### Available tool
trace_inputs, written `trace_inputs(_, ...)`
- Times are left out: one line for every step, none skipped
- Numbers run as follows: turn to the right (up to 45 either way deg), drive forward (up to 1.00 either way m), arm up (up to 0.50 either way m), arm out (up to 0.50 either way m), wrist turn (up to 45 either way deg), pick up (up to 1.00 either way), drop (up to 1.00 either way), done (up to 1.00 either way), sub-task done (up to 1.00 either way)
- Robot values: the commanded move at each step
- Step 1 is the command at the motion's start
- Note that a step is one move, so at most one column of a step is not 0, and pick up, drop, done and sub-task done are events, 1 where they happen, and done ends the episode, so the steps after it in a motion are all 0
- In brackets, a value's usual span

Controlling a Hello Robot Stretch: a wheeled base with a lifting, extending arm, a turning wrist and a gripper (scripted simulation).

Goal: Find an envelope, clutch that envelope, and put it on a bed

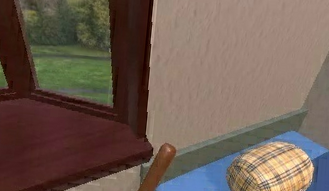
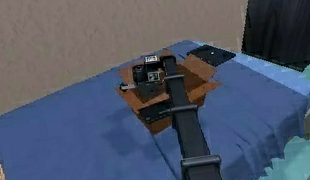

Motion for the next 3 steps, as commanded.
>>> trace_inputs(0.0, 0.0, 0.12, 0.0, 0.0, 0.0, 0.0, 0.0, 0.0)
trace_inputs(0.0, 0.0, 0.0, 0.0, -45.0, 0.0, 0.0, 0.0, 0.0)
trace_inputs(0.0, 0.0, 0.0, 0.0, -45.0, 0.0, 0.0, 0.0, 0.0)
